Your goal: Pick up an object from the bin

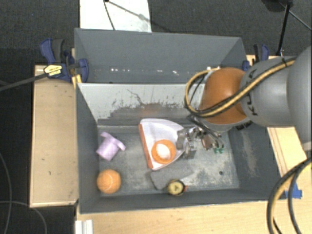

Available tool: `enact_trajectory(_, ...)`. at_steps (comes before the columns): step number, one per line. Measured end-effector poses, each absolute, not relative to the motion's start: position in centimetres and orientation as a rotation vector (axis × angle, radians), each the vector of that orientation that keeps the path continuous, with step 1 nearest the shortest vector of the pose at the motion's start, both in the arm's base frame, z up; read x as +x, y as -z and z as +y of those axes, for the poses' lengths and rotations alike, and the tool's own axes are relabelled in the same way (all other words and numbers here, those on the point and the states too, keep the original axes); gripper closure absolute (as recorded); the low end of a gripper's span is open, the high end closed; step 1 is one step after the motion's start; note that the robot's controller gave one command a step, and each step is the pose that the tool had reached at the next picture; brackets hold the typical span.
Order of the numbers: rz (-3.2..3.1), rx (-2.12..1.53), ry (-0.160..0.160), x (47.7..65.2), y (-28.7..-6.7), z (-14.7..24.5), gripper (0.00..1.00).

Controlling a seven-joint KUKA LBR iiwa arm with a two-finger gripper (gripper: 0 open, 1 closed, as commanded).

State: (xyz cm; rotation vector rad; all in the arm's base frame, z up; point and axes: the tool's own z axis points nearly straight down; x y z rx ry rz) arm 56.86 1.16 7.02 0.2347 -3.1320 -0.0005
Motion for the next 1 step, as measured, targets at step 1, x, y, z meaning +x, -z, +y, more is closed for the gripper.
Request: enact_trajectory(1, -3.129, 0.235, 0.001, 56.75, -7.38, 1.17, 1.0)
